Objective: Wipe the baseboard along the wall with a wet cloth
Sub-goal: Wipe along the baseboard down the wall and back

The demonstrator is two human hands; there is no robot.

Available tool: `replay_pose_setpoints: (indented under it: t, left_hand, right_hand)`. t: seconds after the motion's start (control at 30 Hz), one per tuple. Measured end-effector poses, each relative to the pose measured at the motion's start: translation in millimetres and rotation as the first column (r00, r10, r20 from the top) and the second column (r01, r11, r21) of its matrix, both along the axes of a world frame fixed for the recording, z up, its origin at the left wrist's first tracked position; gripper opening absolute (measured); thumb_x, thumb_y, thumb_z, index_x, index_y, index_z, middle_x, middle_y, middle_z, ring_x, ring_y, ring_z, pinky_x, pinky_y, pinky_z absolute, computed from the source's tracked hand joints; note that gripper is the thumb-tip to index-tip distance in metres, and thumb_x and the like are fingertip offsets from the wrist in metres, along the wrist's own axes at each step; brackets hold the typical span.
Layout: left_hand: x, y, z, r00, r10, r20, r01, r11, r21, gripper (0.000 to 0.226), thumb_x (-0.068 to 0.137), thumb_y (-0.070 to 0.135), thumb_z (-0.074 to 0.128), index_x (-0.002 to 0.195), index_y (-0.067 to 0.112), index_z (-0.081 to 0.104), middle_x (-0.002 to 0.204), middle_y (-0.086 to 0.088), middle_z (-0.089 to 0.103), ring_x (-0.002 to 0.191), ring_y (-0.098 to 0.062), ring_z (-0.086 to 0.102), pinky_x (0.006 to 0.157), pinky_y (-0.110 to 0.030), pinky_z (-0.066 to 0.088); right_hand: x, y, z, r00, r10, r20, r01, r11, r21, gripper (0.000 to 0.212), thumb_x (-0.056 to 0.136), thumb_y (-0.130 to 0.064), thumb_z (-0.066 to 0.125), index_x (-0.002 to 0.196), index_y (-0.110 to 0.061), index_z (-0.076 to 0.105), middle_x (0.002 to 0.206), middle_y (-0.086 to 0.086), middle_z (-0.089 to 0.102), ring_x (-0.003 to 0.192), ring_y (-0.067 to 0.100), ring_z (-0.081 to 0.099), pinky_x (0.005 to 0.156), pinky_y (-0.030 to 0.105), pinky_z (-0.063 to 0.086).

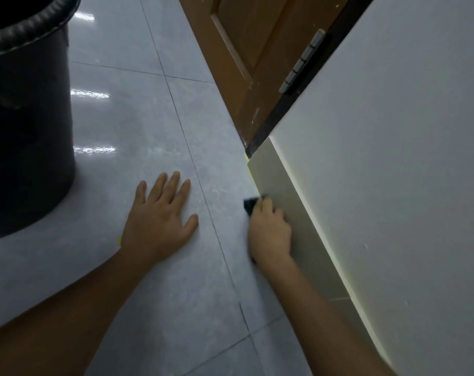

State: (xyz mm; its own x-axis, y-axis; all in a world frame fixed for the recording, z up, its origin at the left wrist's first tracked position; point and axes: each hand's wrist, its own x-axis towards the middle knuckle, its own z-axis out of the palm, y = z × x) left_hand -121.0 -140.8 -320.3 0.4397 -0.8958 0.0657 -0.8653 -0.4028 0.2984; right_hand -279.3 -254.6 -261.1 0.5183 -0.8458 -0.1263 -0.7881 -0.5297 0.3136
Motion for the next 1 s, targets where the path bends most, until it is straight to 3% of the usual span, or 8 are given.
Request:
replay_pose_setpoints:
  t: [0.17, 0.3, 0.53, 0.7, 0.83, 1.0]
  left_hand:
    - [-2.2, -2.2, -1.2, 0.999, 0.033, -0.010, -0.033, 0.999, -0.005, 0.079, 0.084, 0.059, 0.023, 0.152, 0.018, 0.032, 0.160, -0.007, 0.026, 0.148, -0.027, 0.023, 0.118, -0.051, 0.011]
    - [-8.2, 3.7, -7.7, 1.000, 0.015, -0.009, -0.015, 1.000, 0.019, 0.076, 0.086, 0.058, 0.027, 0.150, 0.017, 0.035, 0.158, -0.009, 0.031, 0.146, -0.029, 0.028, 0.117, -0.052, 0.016]
    - [-1.9, -2.1, 1.3, 1.000, 0.016, -0.014, -0.016, 1.000, -0.002, 0.075, 0.085, 0.056, 0.032, 0.147, 0.015, 0.043, 0.154, -0.011, 0.038, 0.143, -0.031, 0.035, 0.115, -0.052, 0.019]
    - [-6.2, -12.2, 10.5, 0.997, 0.053, -0.047, -0.054, 0.999, -0.010, 0.076, 0.086, 0.057, 0.029, 0.150, 0.016, 0.037, 0.157, -0.009, 0.032, 0.146, -0.029, 0.028, 0.117, -0.053, 0.018]
    - [-0.6, -1.8, 1.3, 0.999, 0.033, -0.012, -0.032, 0.999, 0.025, 0.077, 0.087, 0.058, 0.027, 0.151, 0.017, 0.034, 0.158, -0.009, 0.030, 0.147, -0.028, 0.026, 0.118, -0.052, 0.017]
    - [8.2, -4.8, 5.2, 1.000, 0.009, 0.009, -0.009, 1.000, 0.000, 0.075, 0.084, 0.056, 0.033, 0.146, 0.013, 0.044, 0.153, -0.012, 0.040, 0.141, -0.032, 0.038, 0.114, -0.053, 0.021]
  right_hand:
    - [94.0, -64.4, 4.4, 0.991, 0.040, -0.125, -0.043, 0.999, -0.025, 0.039, 0.098, -0.012, 0.037, 0.135, -0.003, 0.042, 0.137, 0.014, 0.036, 0.108, 0.028, 0.052, 0.073, 0.031, 0.042]
    - [109.2, -73.6, -5.4, 0.991, -0.045, -0.126, 0.050, 0.998, 0.040, 0.038, 0.096, -0.015, 0.039, 0.131, -0.007, 0.050, 0.138, 0.014, 0.035, 0.102, 0.020, 0.055, 0.063, 0.028, 0.038]
    - [81.8, -48.0, 1.5, 0.985, 0.019, -0.174, -0.021, 1.000, -0.009, 0.037, 0.098, -0.012, 0.036, 0.132, 0.000, 0.045, 0.132, 0.016, 0.040, 0.102, 0.025, 0.055, 0.061, 0.029, 0.037]
    - [112.7, -86.0, 14.2, 0.982, 0.061, -0.181, -0.082, 0.990, -0.114, 0.038, 0.098, -0.013, 0.035, 0.133, -0.001, 0.045, 0.136, 0.015, 0.037, 0.106, 0.025, 0.053, 0.069, 0.027, 0.039]
    - [113.4, -75.5, -6.0, 0.992, -0.007, -0.130, -0.006, 0.995, -0.100, 0.041, 0.099, -0.013, 0.034, 0.137, 0.002, 0.040, 0.138, 0.016, 0.035, 0.106, 0.025, 0.052, 0.065, 0.027, 0.038]
    - [55.4, -34.9, -7.4, 0.998, 0.046, -0.029, -0.050, 0.991, -0.124, 0.043, 0.098, -0.006, 0.033, 0.139, 0.006, 0.029, 0.130, 0.014, 0.040, 0.100, 0.027, 0.052, 0.060, 0.029, 0.038]
